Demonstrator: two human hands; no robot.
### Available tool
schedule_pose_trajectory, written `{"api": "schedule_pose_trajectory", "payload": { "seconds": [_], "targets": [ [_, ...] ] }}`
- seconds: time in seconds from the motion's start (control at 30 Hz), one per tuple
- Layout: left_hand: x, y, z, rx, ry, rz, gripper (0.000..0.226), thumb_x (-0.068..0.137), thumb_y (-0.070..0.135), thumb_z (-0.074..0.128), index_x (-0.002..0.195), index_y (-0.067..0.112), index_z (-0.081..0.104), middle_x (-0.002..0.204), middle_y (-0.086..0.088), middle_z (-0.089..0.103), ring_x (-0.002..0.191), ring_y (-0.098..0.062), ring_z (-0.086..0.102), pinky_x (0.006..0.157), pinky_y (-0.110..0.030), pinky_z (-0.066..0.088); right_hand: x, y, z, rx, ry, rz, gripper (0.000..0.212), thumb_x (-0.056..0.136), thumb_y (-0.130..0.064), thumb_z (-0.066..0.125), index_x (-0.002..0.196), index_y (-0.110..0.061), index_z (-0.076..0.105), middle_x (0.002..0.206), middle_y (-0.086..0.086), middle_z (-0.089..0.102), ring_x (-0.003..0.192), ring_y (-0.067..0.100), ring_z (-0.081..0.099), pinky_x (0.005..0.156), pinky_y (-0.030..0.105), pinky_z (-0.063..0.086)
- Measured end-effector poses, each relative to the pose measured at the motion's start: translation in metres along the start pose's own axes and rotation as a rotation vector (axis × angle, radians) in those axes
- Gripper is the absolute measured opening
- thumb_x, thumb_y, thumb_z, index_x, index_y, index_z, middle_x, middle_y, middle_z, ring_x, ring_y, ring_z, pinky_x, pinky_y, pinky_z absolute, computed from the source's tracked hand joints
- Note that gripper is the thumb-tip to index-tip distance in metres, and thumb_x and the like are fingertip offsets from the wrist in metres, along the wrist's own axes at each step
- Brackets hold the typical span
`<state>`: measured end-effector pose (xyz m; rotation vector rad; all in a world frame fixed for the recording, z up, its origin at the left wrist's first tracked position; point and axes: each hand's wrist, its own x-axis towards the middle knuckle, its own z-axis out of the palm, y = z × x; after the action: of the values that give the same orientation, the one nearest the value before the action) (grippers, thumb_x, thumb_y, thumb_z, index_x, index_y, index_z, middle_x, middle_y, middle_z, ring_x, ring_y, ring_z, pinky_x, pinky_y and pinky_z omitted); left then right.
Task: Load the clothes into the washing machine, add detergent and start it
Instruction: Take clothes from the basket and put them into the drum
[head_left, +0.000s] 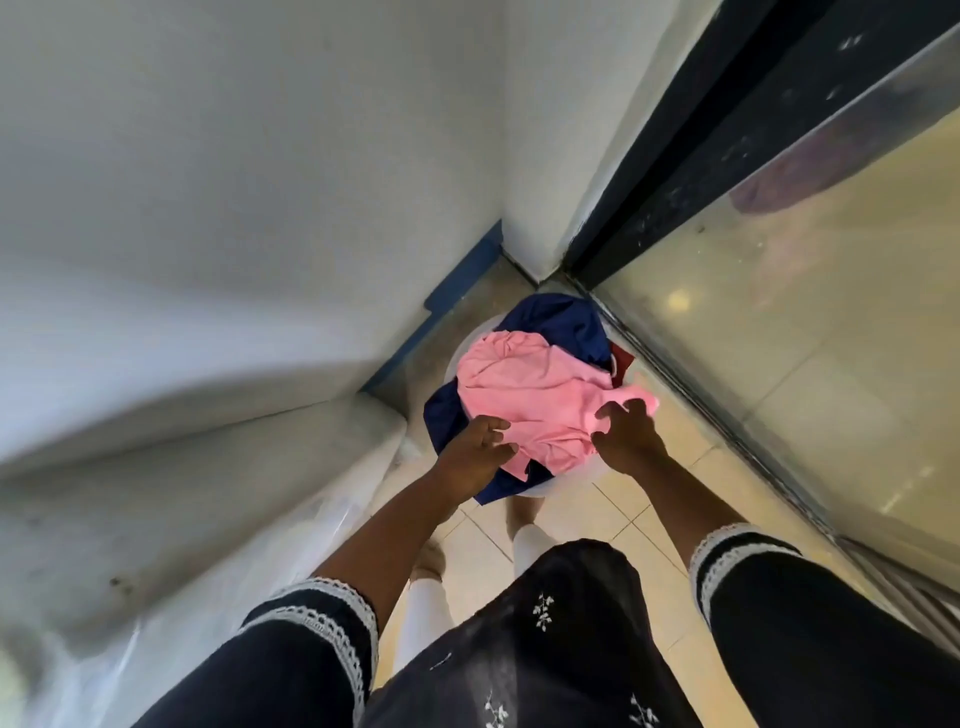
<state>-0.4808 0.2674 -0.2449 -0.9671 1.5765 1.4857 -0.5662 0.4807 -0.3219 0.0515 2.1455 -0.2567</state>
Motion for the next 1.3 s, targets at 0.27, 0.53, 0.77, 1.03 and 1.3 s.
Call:
{"api": "schedule_pose_trajectory", "payload": {
  "seconds": [0.27, 0.53, 0.77, 1.03, 1.3],
  "targets": [
    [0.044, 0.003, 0.011, 0.110, 0.008, -0.016, 0.036, 0.095, 0.018, 0.060, 0.130, 0.013, 0.051, 0.121, -0.001, 0.053, 0.116, -0.016, 0.052, 0.092, -0.022, 0.040, 0.067, 0.023, 0.032, -0.466, -0.185, 0.058, 0.059, 0.096, -0.042, 0.049, 0.150, -0.025, 0.033, 0.165, 0.010, -0.006, 0.151, 0.038, -0.009, 0.118, 0.061, 0.010],
    [-0.010, -0.005, 0.007, 0.201, -0.023, -0.005, 0.030, 0.099, 0.006, 0.051, 0.128, 0.001, 0.047, 0.113, -0.005, 0.053, 0.090, -0.002, 0.051, 0.065, 0.003, 0.040, 0.016, -0.005, 0.029, 0.165, -0.355, 0.030, 0.060, 0.088, -0.049, 0.066, 0.131, -0.007, 0.059, 0.134, 0.015, 0.059, 0.124, 0.032, 0.054, 0.108, 0.045, 0.041],
    [-0.099, 0.009, -0.028, -0.005, 0.170, -0.072, 0.038, 0.101, 0.049, 0.038, 0.121, 0.018, 0.050, 0.109, -0.005, 0.061, 0.096, -0.026, 0.064, 0.077, -0.043, 0.058, -0.156, -0.098, 0.007, 0.723, -0.513, -0.286, 0.032, 0.082, -0.032, 0.072, 0.110, -0.017, 0.073, 0.114, 0.001, 0.070, 0.108, 0.016, 0.064, 0.093, 0.026, 0.048],
    [-0.208, 0.007, -0.097, 0.252, 0.002, -0.006, 0.018, 0.097, 0.019, 0.057, 0.101, 0.003, 0.065, 0.093, -0.011, 0.065, 0.078, -0.017, 0.064, 0.066, -0.025, 0.057, -0.305, -0.152, -0.006, 0.781, -0.503, -0.640, 0.049, 0.087, -0.027, 0.058, 0.128, -0.001, 0.062, 0.129, 0.003, 0.062, 0.123, 0.010, 0.056, 0.100, 0.014, 0.041],
    [-0.308, -0.017, -0.123, 0.510, 0.109, 0.523, 0.020, 0.094, 0.015, 0.054, 0.092, 0.014, 0.074, 0.088, -0.003, 0.071, 0.075, -0.009, 0.061, 0.066, -0.018, 0.045, -0.327, -0.153, 0.003, 0.575, 0.143, -0.698, 0.064, 0.069, 0.004, 0.073, 0.120, -0.033, 0.059, 0.127, 0.000, 0.056, 0.121, 0.018, 0.051, 0.094, 0.016, 0.041]
  ]
}}
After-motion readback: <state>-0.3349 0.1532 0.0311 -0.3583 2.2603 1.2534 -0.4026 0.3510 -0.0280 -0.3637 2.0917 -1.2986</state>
